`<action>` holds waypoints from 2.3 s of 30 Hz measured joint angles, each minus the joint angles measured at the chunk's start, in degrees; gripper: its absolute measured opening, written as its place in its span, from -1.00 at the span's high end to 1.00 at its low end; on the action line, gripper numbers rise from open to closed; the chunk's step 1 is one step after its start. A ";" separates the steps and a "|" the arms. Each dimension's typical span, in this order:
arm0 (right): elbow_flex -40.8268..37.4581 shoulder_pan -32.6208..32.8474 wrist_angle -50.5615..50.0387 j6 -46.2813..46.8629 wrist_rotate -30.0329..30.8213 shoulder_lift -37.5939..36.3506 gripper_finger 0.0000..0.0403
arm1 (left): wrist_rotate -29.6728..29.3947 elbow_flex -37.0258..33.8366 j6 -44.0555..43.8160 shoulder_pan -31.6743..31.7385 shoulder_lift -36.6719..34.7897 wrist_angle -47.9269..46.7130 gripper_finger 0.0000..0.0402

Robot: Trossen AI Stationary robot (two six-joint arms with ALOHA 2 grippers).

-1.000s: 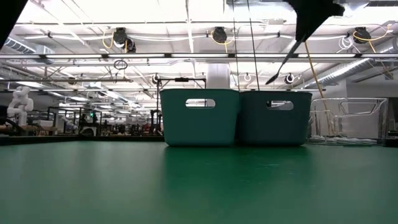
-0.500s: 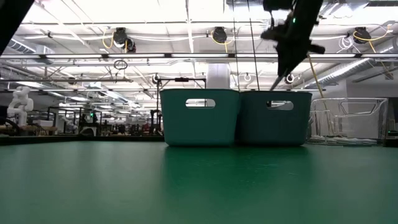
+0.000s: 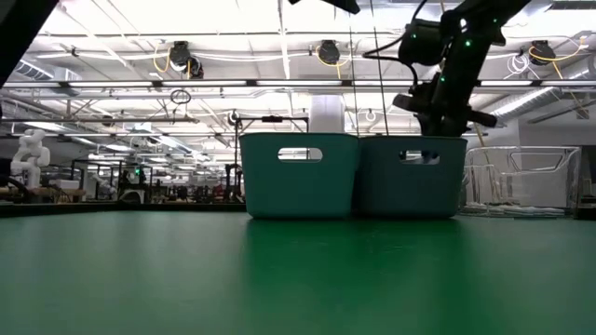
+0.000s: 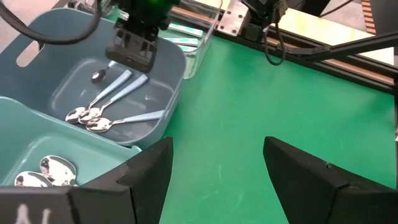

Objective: Sort silverware by color (type)
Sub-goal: Put the blue spoon into the blue bin, then return to Home Position

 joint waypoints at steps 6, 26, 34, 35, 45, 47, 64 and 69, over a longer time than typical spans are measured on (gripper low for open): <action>-1.63 -0.03 2.76 -0.31 -0.07 0.00 0.66 | 0.00 0.00 0.73 0.31 0.00 -0.02 -0.28; 3.11 2.19 4.15 -2.20 -6.11 -4.67 -0.08 | -1.57 -0.02 1.32 0.20 0.00 -19.16 -0.28; 9.90 7.92 4.23 -13.12 -9.23 -10.59 -0.02 | -1.50 -0.02 6.05 0.14 0.00 -16.29 -0.28; 10.51 8.64 4.23 -13.75 -9.83 -11.31 -0.01 | -1.50 -0.02 6.63 0.23 0.01 -15.56 -0.28; 12.37 13.34 4.16 -16.94 -10.91 -18.10 0.10 | -2.06 -0.02 11.35 0.69 0.02 -13.73 -0.28; 12.36 13.74 4.16 -19.18 -12.15 -19.10 0.12 | -2.19 -0.02 11.25 0.77 0.01 -13.73 -0.28; 12.36 15.52 3.38 -36.23 -21.06 -24.52 0.96 | 1.23 0.00 7.78 0.51 -2.67 -7.62 0.47; 11.27 17.79 3.79 -39.93 -21.09 -26.54 0.99 | 2.10 -0.09 8.51 -0.69 -5.11 -8.61 0.94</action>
